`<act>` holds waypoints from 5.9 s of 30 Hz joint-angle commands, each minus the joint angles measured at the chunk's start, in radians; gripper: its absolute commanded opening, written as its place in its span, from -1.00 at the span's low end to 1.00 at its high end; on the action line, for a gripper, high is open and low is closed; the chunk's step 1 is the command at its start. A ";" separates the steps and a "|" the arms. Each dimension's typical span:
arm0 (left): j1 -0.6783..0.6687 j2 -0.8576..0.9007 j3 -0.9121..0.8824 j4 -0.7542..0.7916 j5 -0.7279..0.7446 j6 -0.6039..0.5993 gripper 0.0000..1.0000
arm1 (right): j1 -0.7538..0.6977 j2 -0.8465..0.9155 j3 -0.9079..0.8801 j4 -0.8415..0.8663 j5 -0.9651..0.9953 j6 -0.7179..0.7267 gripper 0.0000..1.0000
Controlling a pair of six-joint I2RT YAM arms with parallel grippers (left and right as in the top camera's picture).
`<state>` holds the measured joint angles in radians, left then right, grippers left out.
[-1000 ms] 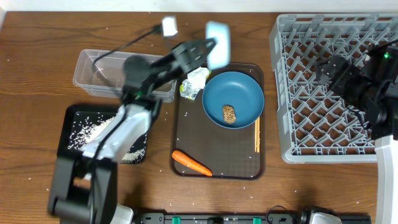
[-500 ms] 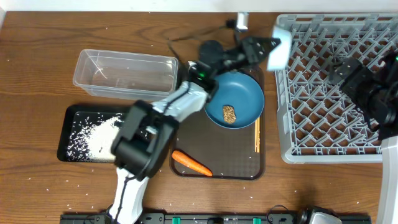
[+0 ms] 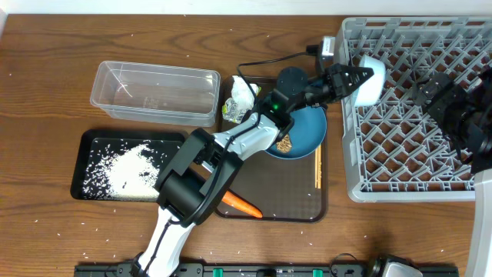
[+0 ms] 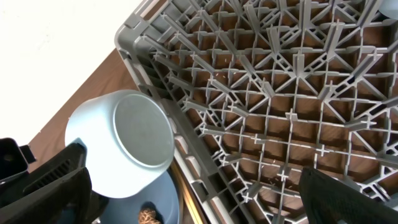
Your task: Sort waste into correct bins and load items into the dishwasher rack
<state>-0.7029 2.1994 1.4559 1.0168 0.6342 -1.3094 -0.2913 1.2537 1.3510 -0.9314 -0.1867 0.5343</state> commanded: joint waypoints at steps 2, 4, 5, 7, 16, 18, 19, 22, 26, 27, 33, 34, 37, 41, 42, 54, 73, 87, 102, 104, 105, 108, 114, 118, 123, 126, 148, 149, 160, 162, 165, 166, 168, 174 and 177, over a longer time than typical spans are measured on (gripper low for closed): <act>-0.004 -0.009 0.098 -0.023 -0.017 0.001 -0.85 | -0.010 -0.002 0.005 -0.005 0.028 0.011 0.99; -0.003 -0.006 0.158 -0.080 -0.022 0.023 -0.88 | -0.010 -0.002 0.005 -0.004 0.060 0.022 0.98; -0.003 -0.004 0.186 -0.111 -0.023 0.034 -0.88 | -0.013 -0.002 0.005 -0.003 0.083 0.045 0.98; -0.003 0.005 0.242 -0.163 -0.029 0.057 -0.88 | -0.023 -0.002 0.005 0.006 0.121 0.073 0.99; -0.004 0.168 0.449 -0.216 -0.086 -0.041 -0.87 | -0.140 -0.002 0.005 0.055 0.137 0.101 0.98; -0.006 0.225 0.497 -0.215 -0.084 -0.085 -0.88 | -0.159 -0.002 0.005 0.053 0.115 0.101 0.99; -0.009 0.249 0.517 -0.215 -0.082 -0.095 -0.87 | -0.165 -0.002 0.005 0.053 0.106 0.101 0.98; -0.031 0.306 0.565 -0.212 -0.079 -0.103 -0.87 | -0.169 -0.002 0.005 0.053 0.104 0.100 0.99; -0.064 0.321 0.567 -0.213 -0.093 -0.095 -0.85 | -0.169 -0.001 0.005 0.053 0.103 0.100 0.98; -0.071 0.322 0.567 -0.213 -0.095 -0.095 -0.86 | -0.169 -0.001 0.005 0.053 0.103 0.100 0.99; -0.109 0.322 0.567 -0.213 -0.093 -0.095 -0.82 | -0.169 0.001 0.005 0.045 0.100 0.096 0.98; -0.114 0.322 0.567 -0.213 -0.093 -0.098 -0.82 | -0.169 0.001 0.005 0.041 0.100 0.096 0.99; -0.126 0.322 0.567 -0.212 -0.094 -0.115 -0.82 | -0.169 0.001 0.003 0.037 0.101 0.085 0.99; -0.132 0.322 0.569 -0.212 -0.105 -0.114 -0.81 | -0.169 0.001 0.003 0.032 0.101 0.085 0.99; -0.132 0.322 0.569 -0.212 -0.105 -0.114 -0.81 | -0.169 0.001 0.003 0.029 0.101 0.085 0.99; -0.147 0.322 0.572 -0.200 -0.130 -0.165 -0.76 | -0.169 0.001 0.003 0.012 0.101 0.069 0.99; -0.176 0.322 0.573 -0.144 -0.180 -0.290 -0.70 | -0.169 0.001 0.003 -0.008 0.101 0.052 0.98; -0.177 0.323 0.591 -0.163 -0.179 -0.289 -0.74 | -0.169 0.001 0.003 -0.016 0.101 0.052 0.99; -0.178 0.332 0.591 -0.186 -0.173 -0.294 -0.88 | -0.169 0.001 0.003 -0.031 0.101 0.051 0.98; -0.181 0.332 0.591 -0.204 -0.173 -0.294 -0.88 | -0.169 0.001 0.003 -0.031 0.101 0.051 0.98; -0.182 0.333 0.591 -0.206 -0.175 -0.294 -0.88 | -0.169 0.001 0.003 -0.031 0.101 0.045 0.98; -0.184 0.343 0.591 -0.205 -0.183 -0.309 -0.88 | -0.169 0.001 0.003 -0.032 0.101 0.035 0.98; -0.185 0.362 0.591 -0.216 -0.183 -0.314 -0.88 | -0.169 0.001 0.003 -0.041 0.100 0.033 0.98; -0.183 0.378 0.591 -0.215 -0.183 -0.328 -0.87 | -0.169 0.001 0.003 -0.056 0.101 0.033 0.98; -0.163 0.396 0.591 -0.204 -0.171 -0.353 -0.88 | -0.169 0.001 0.003 -0.056 0.101 0.033 0.98; -0.140 0.402 0.590 -0.204 -0.167 -0.352 -0.88 | -0.169 0.001 0.003 -0.056 0.101 0.033 0.98; 0.015 0.409 0.590 -0.204 -0.035 -0.341 0.11 | -0.169 0.001 0.003 -0.056 0.101 0.033 0.98; 0.016 0.409 0.590 -0.204 -0.023 -0.336 0.11 | -0.169 0.001 0.003 -0.056 0.101 0.033 0.99; 0.051 0.397 0.591 -0.205 0.256 -0.085 0.07 | -0.157 0.001 0.003 -0.041 0.062 -0.080 0.98; 0.069 0.385 0.591 -0.207 0.320 -0.043 0.07 | -0.138 0.001 0.003 -0.011 -0.039 -0.181 0.94; 0.097 0.353 0.591 -0.267 0.388 0.023 0.07 | -0.098 0.002 0.003 0.013 -0.100 -0.221 0.82; 0.108 0.338 0.591 -0.303 0.410 0.051 0.07 | -0.085 0.003 0.003 0.019 -0.097 -0.221 0.79; 0.129 0.303 0.591 -0.392 0.443 0.117 0.07 | -0.060 0.014 0.003 0.040 -0.095 -0.221 0.75; 0.197 0.153 0.591 -0.897 0.386 0.492 0.07 | 0.005 0.076 0.003 0.090 -0.094 -0.217 0.47; 0.234 0.051 0.591 -1.244 0.200 0.725 0.07 | 0.024 0.131 0.003 0.142 -0.094 -0.198 0.38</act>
<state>-0.4976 2.3783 2.0232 -0.1093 0.9668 -0.8963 -0.2893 1.3388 1.3506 -0.8143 -0.2722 0.3332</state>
